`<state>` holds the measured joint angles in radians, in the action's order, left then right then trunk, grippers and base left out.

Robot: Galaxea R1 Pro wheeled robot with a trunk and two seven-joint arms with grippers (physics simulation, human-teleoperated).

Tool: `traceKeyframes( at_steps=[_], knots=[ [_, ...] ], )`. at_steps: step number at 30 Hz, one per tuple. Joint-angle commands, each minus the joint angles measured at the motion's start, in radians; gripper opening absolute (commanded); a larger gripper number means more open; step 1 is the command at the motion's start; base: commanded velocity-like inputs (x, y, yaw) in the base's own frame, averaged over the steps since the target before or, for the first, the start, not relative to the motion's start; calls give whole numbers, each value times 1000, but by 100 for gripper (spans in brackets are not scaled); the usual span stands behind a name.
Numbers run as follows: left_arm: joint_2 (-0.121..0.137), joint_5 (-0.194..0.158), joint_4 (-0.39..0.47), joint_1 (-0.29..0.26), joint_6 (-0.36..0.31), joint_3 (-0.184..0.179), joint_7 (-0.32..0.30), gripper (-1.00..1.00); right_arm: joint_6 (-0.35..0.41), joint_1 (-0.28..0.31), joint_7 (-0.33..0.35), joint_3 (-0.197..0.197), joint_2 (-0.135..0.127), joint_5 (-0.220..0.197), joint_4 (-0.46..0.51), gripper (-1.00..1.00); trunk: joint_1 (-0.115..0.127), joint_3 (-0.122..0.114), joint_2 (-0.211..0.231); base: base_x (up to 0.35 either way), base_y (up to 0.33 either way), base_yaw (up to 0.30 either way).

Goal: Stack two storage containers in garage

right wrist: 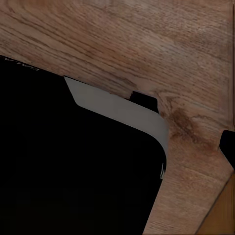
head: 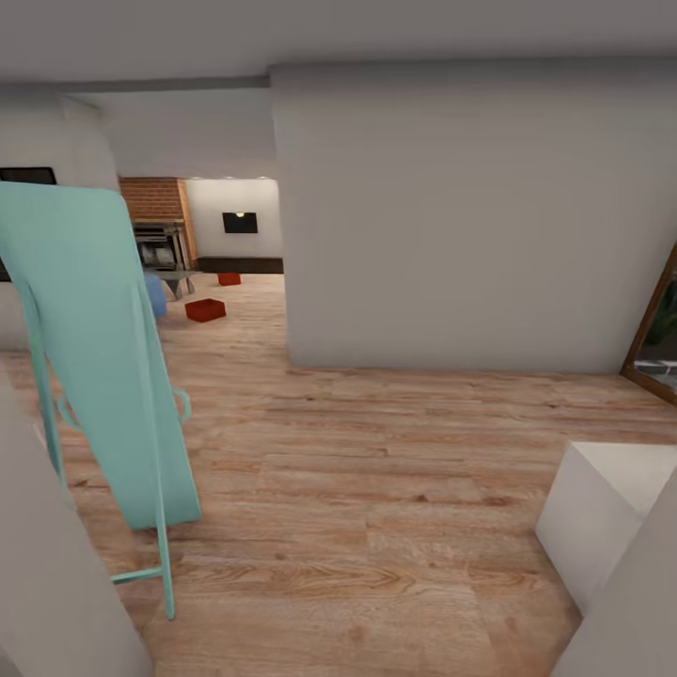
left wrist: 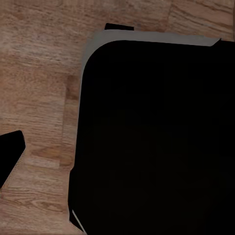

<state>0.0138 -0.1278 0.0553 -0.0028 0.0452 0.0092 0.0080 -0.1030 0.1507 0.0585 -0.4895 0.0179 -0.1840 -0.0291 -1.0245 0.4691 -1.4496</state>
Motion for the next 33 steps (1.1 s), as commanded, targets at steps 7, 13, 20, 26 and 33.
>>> traceKeyframes(
  at_steps=[7, 13, 20, 26, 33],
  knots=[
    [-1, -7, 0, -1, 2, 0, 1, 100, -6, 1, 4, -7, 0, -10, -3, 100, -1, 1, 0, 320, 0, 0],
    [-1, -8, 0, 0, 2, 0, 0, 100, -6, 1, 4, -7, 0, -9, -3, 100, -1, 1, 0, 320, 0, 0],
    [-1, -7, 0, 0, 2, 0, 1, 100, -6, 1, 4, -7, 0, -9, -3, 100, -1, 1, 0, 320, 0, 0],
    [-1, -8, 0, 0, 2, 0, 1, 100, -6, 1, 4, -7, -1, -9, -3, 100, -1, 1, 0, 320, 0, 0],
    [-1, -7, 0, 0, 2, 0, 1, 100, -6, 1, 4, -6, -1, -9, -3, 100, -1, 1, 0, 320, 0, 0]
  ],
)
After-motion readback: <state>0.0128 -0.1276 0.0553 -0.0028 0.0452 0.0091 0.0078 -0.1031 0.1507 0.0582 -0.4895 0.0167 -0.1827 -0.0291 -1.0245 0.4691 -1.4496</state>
